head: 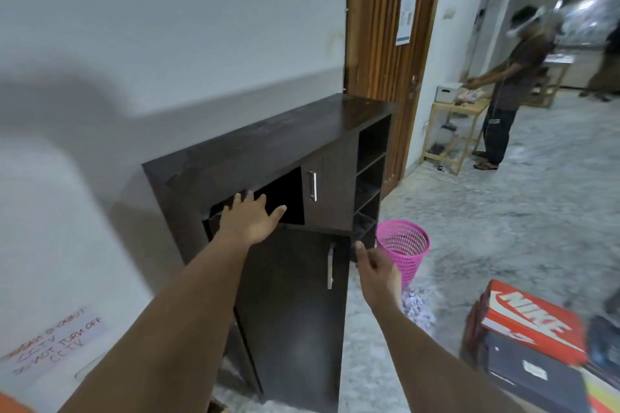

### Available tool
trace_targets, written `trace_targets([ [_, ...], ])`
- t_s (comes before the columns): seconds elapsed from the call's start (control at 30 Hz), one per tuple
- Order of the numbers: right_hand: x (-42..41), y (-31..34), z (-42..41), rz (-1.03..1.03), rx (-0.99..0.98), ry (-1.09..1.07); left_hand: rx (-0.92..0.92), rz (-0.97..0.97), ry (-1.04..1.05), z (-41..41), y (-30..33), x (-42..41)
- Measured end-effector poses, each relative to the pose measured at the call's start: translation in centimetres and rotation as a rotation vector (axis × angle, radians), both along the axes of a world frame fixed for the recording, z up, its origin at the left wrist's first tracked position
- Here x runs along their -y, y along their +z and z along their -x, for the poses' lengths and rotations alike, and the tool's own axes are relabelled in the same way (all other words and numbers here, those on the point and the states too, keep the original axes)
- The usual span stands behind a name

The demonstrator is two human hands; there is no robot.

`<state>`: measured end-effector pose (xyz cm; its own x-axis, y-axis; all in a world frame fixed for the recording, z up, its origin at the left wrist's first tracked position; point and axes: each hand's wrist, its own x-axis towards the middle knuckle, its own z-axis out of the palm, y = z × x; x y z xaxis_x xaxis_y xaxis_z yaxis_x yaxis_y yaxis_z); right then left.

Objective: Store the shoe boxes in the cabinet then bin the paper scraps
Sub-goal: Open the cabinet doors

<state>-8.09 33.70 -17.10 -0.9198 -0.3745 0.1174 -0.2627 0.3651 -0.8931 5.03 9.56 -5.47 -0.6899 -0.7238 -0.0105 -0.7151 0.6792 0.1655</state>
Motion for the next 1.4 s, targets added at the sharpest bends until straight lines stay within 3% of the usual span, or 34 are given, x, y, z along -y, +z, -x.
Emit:
trace_targets([
  [0.1,-2.1,-0.2,-3.1,0.063,0.022,0.078,0.01,-0.091,0.031,-2.5,-0.5,-3.2],
  [0.27,-2.9,1.4,-9.3,0.271,0.329,0.251,-0.06,-0.136,0.02,-5.8,-2.0,-7.5],
  [0.4,-2.9,1.2,-13.0,0.192,0.438,0.459,-0.088,-0.197,0.032,-7.4,-2.6,-8.5],
  [0.57,-2.6,0.6,-14.1,0.188,0.445,0.463,-0.058,-0.222,0.0,-8.4,-2.4,-8.4],
  [0.73,-3.1,0.8,-12.9,0.135,0.425,0.539,-0.031,-0.201,0.038,-7.4,-2.0,-9.7],
  [1.03,-5.0,1.5,-3.6,-0.003,0.302,0.586,0.256,-0.132,0.14,-4.3,2.1,-10.3],
  [1.23,-5.4,2.2,4.7,-0.077,0.144,0.478,0.172,-0.018,0.184,-0.2,2.5,-12.4],
  [1.4,-3.4,4.2,8.4,-0.098,0.129,0.474,0.108,0.036,0.183,2.9,2.5,-11.9],
])
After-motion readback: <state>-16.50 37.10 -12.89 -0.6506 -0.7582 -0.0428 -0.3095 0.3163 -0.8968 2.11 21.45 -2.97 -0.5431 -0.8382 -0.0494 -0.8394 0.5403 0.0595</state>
